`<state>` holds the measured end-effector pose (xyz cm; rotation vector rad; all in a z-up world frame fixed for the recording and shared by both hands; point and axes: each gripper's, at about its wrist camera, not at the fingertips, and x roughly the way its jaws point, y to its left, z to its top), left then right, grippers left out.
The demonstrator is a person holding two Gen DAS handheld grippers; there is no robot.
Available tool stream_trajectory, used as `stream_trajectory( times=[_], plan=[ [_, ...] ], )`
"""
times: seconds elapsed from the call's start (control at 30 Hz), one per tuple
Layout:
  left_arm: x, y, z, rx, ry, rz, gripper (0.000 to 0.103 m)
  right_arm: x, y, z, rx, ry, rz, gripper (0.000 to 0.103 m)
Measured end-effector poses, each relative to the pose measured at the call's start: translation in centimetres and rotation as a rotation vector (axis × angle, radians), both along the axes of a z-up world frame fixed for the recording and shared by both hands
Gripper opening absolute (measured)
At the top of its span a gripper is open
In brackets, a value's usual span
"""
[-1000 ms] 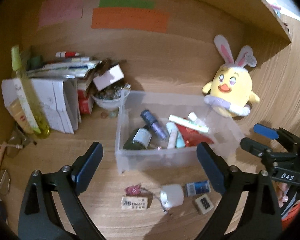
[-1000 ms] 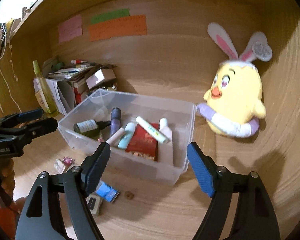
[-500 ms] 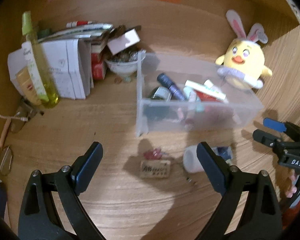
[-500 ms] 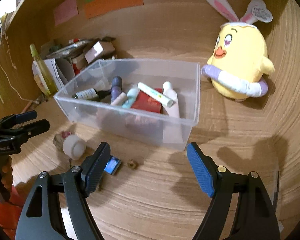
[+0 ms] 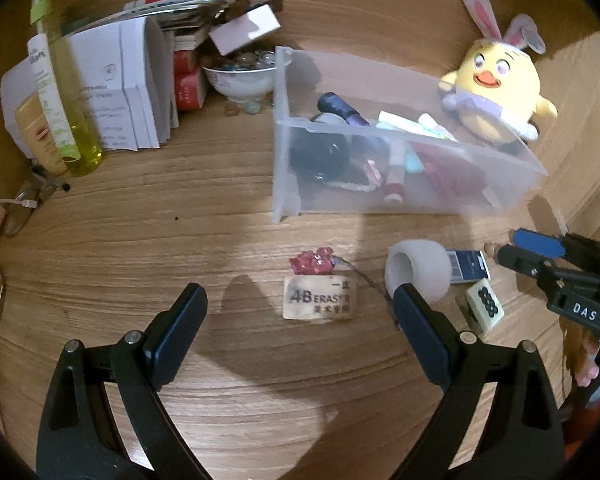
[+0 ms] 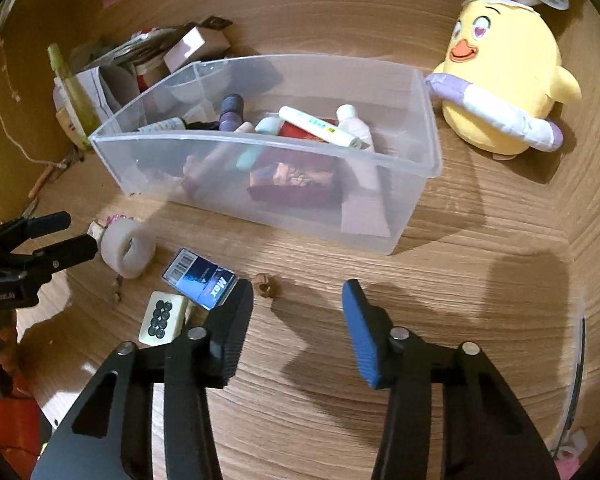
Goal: Organize objects
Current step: 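Grasp the white eraser with the left gripper while the right gripper grasps the brown bead, then carry the eraser and brown bead with both grippers over the bin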
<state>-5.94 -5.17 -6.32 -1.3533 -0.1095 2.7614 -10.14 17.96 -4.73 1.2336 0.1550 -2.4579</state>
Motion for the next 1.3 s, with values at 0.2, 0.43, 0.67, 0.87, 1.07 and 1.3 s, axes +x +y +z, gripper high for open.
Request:
stream_trajectory(
  times=[0.2,0.43,0.67,0.87,1.07,1.3],
  plan=[
    [-0.3,0.4,-0.6,-0.005,-0.024,-0.034,0.080,-0.1,-1.0,-0.3,0.031,0.001,0.022,0.030],
    [-0.5,0.3,-0.8,0.003,-0.024,-0.033,0.055,-0.3,-1.9,-0.3,0.038,-0.004,0.041,0.021],
    [-0.2,0.4,-0.6,-0.005,-0.001,-0.036,0.040,-0.1,-2.5,-0.5,0.052,0.009,0.050,0.012],
    [0.2,0.4,0.3,0.001,0.031,-0.029,0.040,0.2,-1.9,0.7,0.025,0.039,0.036,0.012],
    [0.5,0.5,1.9,0.002,0.081,-0.026,0.040,0.6,-1.1,2.7,-0.002,0.089,0.021,0.012],
    [0.7,0.7,4.5,0.022,0.155,-0.029,0.040,0.9,-0.5,5.0,-0.032,0.152,0.013,0.012]
  ],
)
